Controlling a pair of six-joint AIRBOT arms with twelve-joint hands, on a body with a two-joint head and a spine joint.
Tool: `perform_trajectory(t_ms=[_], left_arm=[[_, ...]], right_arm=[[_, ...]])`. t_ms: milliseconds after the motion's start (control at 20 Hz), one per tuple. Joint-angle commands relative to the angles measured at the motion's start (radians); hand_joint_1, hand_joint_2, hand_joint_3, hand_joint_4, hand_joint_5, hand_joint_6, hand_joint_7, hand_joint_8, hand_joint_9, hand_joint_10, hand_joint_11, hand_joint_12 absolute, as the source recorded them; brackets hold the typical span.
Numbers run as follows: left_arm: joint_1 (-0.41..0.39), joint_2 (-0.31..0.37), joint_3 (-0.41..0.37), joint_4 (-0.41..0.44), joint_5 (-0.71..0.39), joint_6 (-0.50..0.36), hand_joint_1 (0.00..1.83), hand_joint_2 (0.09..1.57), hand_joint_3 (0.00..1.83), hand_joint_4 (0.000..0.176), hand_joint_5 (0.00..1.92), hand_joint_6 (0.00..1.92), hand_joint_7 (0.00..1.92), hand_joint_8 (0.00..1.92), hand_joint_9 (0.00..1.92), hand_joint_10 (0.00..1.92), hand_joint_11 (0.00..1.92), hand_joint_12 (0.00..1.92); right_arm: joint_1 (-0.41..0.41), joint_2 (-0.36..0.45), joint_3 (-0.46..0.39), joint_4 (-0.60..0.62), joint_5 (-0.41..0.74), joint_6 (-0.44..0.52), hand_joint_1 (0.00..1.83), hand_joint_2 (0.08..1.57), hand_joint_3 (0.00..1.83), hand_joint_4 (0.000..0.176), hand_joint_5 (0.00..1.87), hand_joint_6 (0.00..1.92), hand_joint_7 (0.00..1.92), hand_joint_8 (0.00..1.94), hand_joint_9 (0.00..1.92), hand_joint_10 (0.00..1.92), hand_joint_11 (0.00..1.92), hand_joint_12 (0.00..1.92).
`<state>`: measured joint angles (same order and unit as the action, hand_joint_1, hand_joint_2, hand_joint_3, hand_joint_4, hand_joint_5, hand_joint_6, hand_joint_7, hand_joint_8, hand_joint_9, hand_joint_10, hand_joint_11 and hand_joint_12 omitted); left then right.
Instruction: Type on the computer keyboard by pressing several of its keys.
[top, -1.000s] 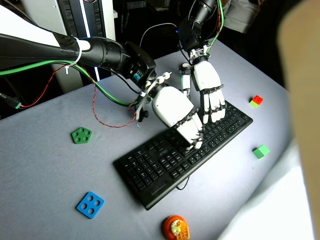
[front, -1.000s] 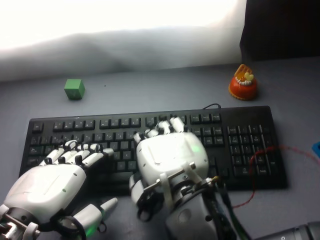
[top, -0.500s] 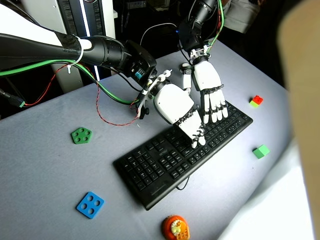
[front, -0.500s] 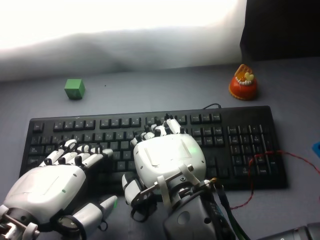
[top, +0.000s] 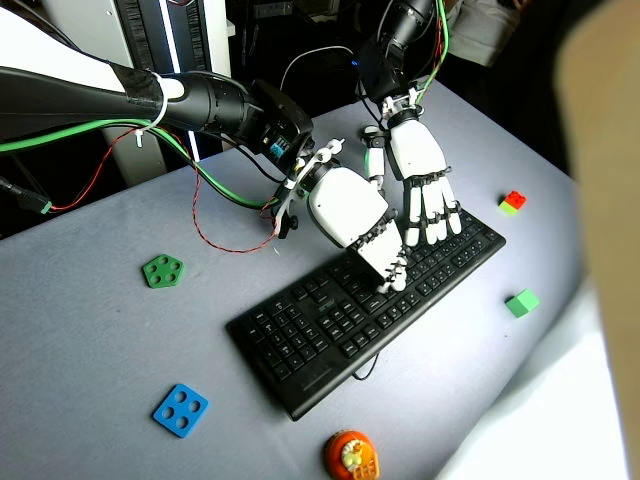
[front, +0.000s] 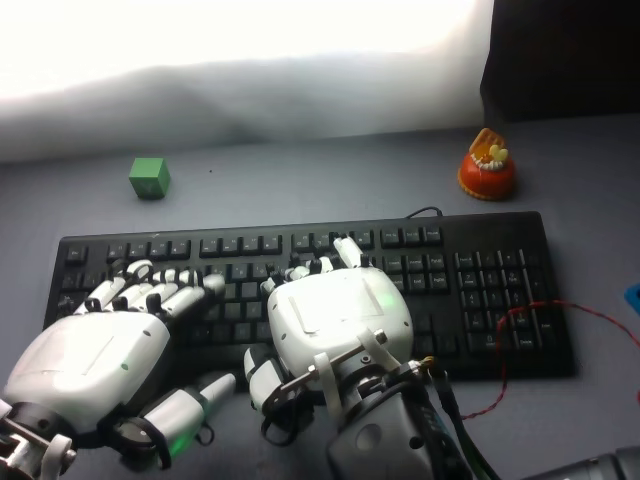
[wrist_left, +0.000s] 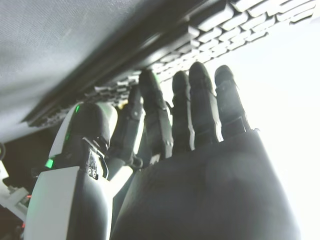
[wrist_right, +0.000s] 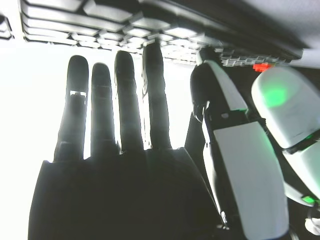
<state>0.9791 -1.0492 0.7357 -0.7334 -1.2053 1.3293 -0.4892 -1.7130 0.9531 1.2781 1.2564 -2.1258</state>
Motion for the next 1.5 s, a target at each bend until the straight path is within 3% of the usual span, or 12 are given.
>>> perform_trajectory(t_ms=[0, 100, 150, 500, 550, 700, 800, 900, 1000, 1250, 1350, 1450], left_arm=[[-0.008, 0.003, 0.006, 0.053, -0.115, -0.004, 0.49, 1.41, 0.00, 0.000, 0.22, 0.02, 0.19, 0.00, 0.22, 0.03, 0.00, 0.83], [-0.010, -0.001, 0.008, 0.060, -0.148, -0.004, 0.54, 1.38, 0.00, 0.000, 0.50, 0.08, 0.24, 0.00, 0.18, 0.01, 0.00, 0.41], [-0.010, -0.004, 0.009, 0.060, -0.152, -0.003, 0.55, 1.37, 0.00, 0.000, 0.55, 0.09, 0.26, 0.01, 0.18, 0.01, 0.00, 0.37], [-0.005, -0.072, 0.065, 0.085, -0.204, 0.014, 0.58, 1.38, 0.00, 0.000, 0.36, 0.00, 0.27, 0.00, 0.24, 0.02, 0.00, 0.55], [-0.005, -0.096, 0.090, 0.085, -0.211, 0.014, 0.53, 1.39, 0.00, 0.000, 0.32, 0.00, 0.25, 0.00, 0.23, 0.01, 0.00, 0.57], [-0.010, -0.117, 0.114, 0.085, -0.217, 0.017, 0.52, 1.39, 0.00, 0.000, 0.30, 0.00, 0.23, 0.00, 0.22, 0.00, 0.00, 0.57], [-0.018, -0.129, 0.132, 0.085, -0.217, 0.017, 0.61, 1.37, 0.00, 0.000, 0.25, 0.00, 0.21, 0.00, 0.20, 0.00, 0.00, 0.48], [-0.023, -0.143, 0.149, 0.085, -0.217, 0.027, 0.49, 1.40, 0.01, 0.004, 0.20, 0.00, 0.20, 0.00, 0.20, 0.00, 0.00, 0.53], [-0.025, -0.155, 0.165, 0.084, -0.220, 0.028, 0.36, 1.42, 0.02, 0.019, 0.20, 0.00, 0.20, 0.00, 0.20, 0.00, 0.00, 0.53], [-0.030, -0.164, 0.185, 0.069, -0.220, 0.031, 0.34, 1.42, 0.00, 0.012, 0.22, 0.01, 0.23, 0.00, 0.22, 0.01, 0.00, 0.59], [-0.035, -0.167, 0.188, 0.069, -0.223, 0.042, 0.46, 1.39, 0.00, 0.004, 0.25, 0.01, 0.25, 0.00, 0.23, 0.01, 0.00, 0.51], [-0.040, -0.174, 0.193, 0.069, -0.223, 0.044, 0.63, 1.35, 0.00, 0.019, 0.17, 0.00, 0.21, 0.00, 0.23, 0.01, 0.00, 0.53]], right_arm=[[0.009, 0.010, -0.007, -0.066, 0.051, -0.005, 0.50, 1.36, 0.00, 0.000, 0.38, 0.05, 0.47, 0.00, 0.46, 0.17, 0.00, 1.45], [0.019, 0.033, -0.031, -0.066, 0.061, -0.024, 0.49, 1.37, 0.00, 0.000, 0.52, 0.11, 0.40, 0.00, 0.28, 0.09, 0.00, 1.41], [0.025, 0.050, -0.049, -0.075, 0.064, -0.024, 0.50, 1.37, 0.00, 0.000, 0.58, 0.14, 0.39, 0.00, 0.25, 0.07, 0.00, 1.37], [0.046, 0.197, -0.197, -0.240, 0.095, -0.028, 0.49, 1.36, 0.00, 0.000, 0.43, 0.09, 0.40, 0.00, 0.36, 0.11, 0.00, 1.35], [0.058, 0.262, -0.241, -0.244, 0.083, -0.034, 0.52, 1.35, 0.00, 0.000, 0.42, 0.08, 0.40, 0.00, 0.35, 0.10, 0.00, 1.35], [0.067, 0.317, -0.287, -0.243, 0.070, -0.040, 0.50, 1.36, 0.00, 0.000, 0.42, 0.08, 0.40, 0.00, 0.35, 0.10, 0.00, 1.35], [0.084, 0.371, -0.335, -0.202, 0.059, -0.040, 0.51, 1.36, 0.00, 0.000, 0.41, 0.08, 0.38, 0.00, 0.33, 0.09, 0.00, 1.33], [0.095, 0.412, -0.370, -0.173, 0.048, -0.038, 0.50, 1.35, 0.00, 0.000, 0.42, 0.08, 0.40, 0.01, 0.36, 0.10, 0.00, 1.36], [0.096, 0.417, -0.374, -0.173, 0.048, -0.037, 0.47, 1.36, 0.00, 0.000, 0.41, 0.08, 0.39, 0.00, 0.34, 0.09, 0.00, 1.34], [0.092, 0.401, -0.372, -0.173, 0.041, -0.033, 0.52, 1.35, 0.00, 0.000, 0.43, 0.09, 0.41, 0.01, 0.35, 0.09, 0.00, 1.35], [0.089, 0.399, -0.371, -0.173, 0.037, -0.033, 0.51, 1.35, 0.00, 0.000, 0.44, 0.09, 0.41, 0.01, 0.36, 0.09, 0.00, 1.35], [0.089, 0.397, -0.368, -0.173, 0.037, -0.034, 0.53, 1.36, 0.00, 0.000, 0.44, 0.09, 0.42, 0.01, 0.37, 0.10, 0.00, 1.37]])
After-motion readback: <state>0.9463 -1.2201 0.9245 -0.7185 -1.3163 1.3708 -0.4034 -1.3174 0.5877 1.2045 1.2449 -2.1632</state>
